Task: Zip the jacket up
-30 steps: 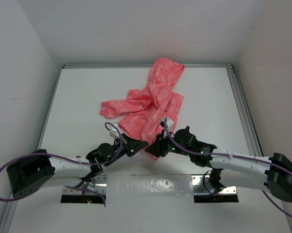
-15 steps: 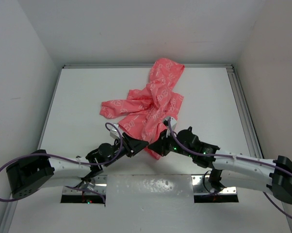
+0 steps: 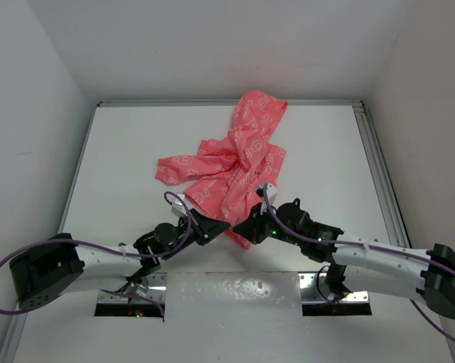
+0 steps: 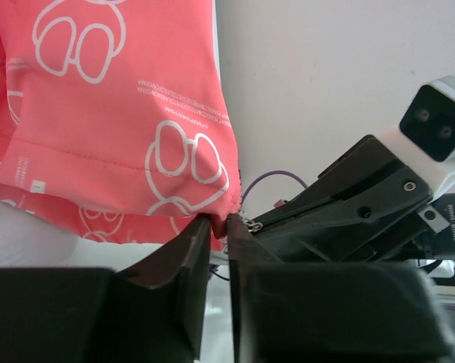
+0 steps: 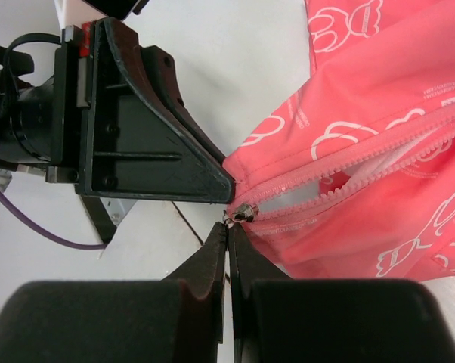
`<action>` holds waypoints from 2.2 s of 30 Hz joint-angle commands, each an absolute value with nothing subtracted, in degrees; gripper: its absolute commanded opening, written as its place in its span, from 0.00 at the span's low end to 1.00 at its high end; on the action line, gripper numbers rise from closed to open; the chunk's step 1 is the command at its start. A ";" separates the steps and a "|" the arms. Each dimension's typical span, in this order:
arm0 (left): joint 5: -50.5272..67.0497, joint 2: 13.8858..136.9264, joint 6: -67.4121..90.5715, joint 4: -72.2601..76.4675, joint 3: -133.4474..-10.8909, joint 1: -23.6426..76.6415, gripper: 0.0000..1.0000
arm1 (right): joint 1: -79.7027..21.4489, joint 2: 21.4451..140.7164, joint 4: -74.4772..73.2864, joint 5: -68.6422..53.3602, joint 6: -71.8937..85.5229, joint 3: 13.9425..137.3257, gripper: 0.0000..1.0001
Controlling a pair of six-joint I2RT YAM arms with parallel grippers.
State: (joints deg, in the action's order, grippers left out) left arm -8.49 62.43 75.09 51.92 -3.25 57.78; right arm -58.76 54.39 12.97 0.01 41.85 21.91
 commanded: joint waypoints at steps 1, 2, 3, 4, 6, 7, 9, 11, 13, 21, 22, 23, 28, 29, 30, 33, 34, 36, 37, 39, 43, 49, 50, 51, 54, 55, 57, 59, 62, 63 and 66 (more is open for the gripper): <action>-9.58 61.87 74.18 51.94 -2.98 57.92 0.10 | -59.06 53.35 14.07 1.05 42.27 21.62 0.00; -9.41 62.05 74.18 52.12 -2.99 57.83 0.06 | -58.98 53.26 13.71 1.14 42.28 21.71 0.00; -9.23 62.22 74.09 52.38 -2.90 57.92 0.00 | -59.06 53.17 13.45 1.14 42.28 21.80 0.00; -9.14 62.14 74.09 52.56 -2.55 57.92 0.00 | -59.06 53.00 12.84 1.75 42.36 21.88 0.00; -9.32 61.61 73.83 52.47 -1.68 57.92 0.00 | -58.97 52.03 11.96 4.29 42.80 21.80 0.00; -9.32 61.26 73.48 52.12 -1.50 57.92 0.00 | -59.06 51.68 11.69 4.92 43.24 21.88 0.00; -9.49 60.47 72.34 50.63 -1.41 57.92 0.00 | -58.98 50.37 11.43 6.15 44.73 22.32 0.00; -9.41 60.12 71.11 49.05 -1.23 57.92 0.00 | -59.06 49.57 11.43 6.07 46.31 23.55 0.00; -9.14 59.50 69.61 47.55 -0.88 57.92 0.00 | -59.06 49.04 9.94 5.97 46.93 25.31 0.00; -8.70 52.04 67.24 43.87 3.77 57.92 0.00 | -59.06 52.11 4.22 15.54 45.62 28.21 0.00; -8.35 50.99 66.98 43.16 3.87 57.92 0.00 | -59.06 52.90 3.78 16.86 45.35 28.47 0.00; -8.18 48.71 66.62 42.11 3.87 57.92 0.00 | -59.06 53.35 3.43 18.35 44.74 28.74 0.00; -7.65 40.62 64.60 33.85 4.83 57.92 0.00 | -59.06 53.79 2.99 26.97 41.32 29.44 0.00; -7.73 37.73 64.08 32.18 5.01 57.83 0.00 | -58.98 54.22 2.38 28.29 40.70 29.88 0.00; -7.91 36.23 63.81 28.86 5.01 57.92 0.00 | -59.06 54.66 1.24 30.56 40.08 30.93 0.00; -9.22 31.47 63.63 22.88 5.10 57.92 0.00 | -59.06 56.25 0.18 27.02 39.72 32.60 0.00; -9.49 30.42 63.72 22.16 5.27 57.92 0.00 | -59.06 56.34 0.61 24.02 40.25 32.43 0.00; -9.84 28.48 64.33 20.92 5.89 57.92 0.00 | -58.98 55.99 2.89 17.44 42.18 30.86 0.00; -9.93 28.13 64.42 20.83 6.06 57.92 0.00 | -59.06 55.46 4.99 10.79 44.97 29.54 0.00; -10.02 27.95 64.77 20.92 6.42 57.92 0.00 | -58.98 53.09 18.54 3.90 47.36 22.29 0.00; -9.76 29.17 64.86 22.15 6.59 57.92 0.00 | -59.06 51.77 27.33 0.18 51.24 17.06 0.24; -8.88 30.58 65.21 24.61 6.86 57.92 0.00 | -58.98 54.14 33.57 -3.86 53.17 15.30 0.40; -8.79 30.76 65.13 24.70 6.86 57.92 0.00 | -59.06 54.31 34.71 -4.22 53.26 15.03 0.41; -8.62 30.76 65.13 24.70 6.86 57.92 0.00 | -58.98 54.58 34.98 -4.65 53.26 14.94 0.42; -8.18 30.76 65.83 25.92 7.47 57.92 0.00 | -59.06 55.72 35.77 -4.57 53.26 15.12 0.43; -8.00 30.94 66.09 26.71 7.73 57.92 0.00 | -59.06 56.51 35.68 -4.48 53.09 15.29 0.44; -7.74 31.02 65.83 26.54 7.47 57.83 0.00 | -58.98 57.39 35.77 -4.13 52.91 15.91 0.44; -7.56 30.76 65.74 26.28 7.21 57.92 0.00 | -59.06 58.44 34.99 -3.69 52.38 16.78 0.44; -7.30 29.97 66.18 26.72 7.82 57.92 0.00 | -58.98 59.06 33.57 -2.46 52.38 16.61 0.45; -7.21 29.45 66.01 26.54 7.74 57.92 0.00 | -58.97 59.15 33.92 -2.37 52.64 16.44 0.46; -7.47 28.57 65.92 25.84 7.91 57.92 0.00 | -59.06 60.03 36.12 -3.34 53.52 15.47 0.47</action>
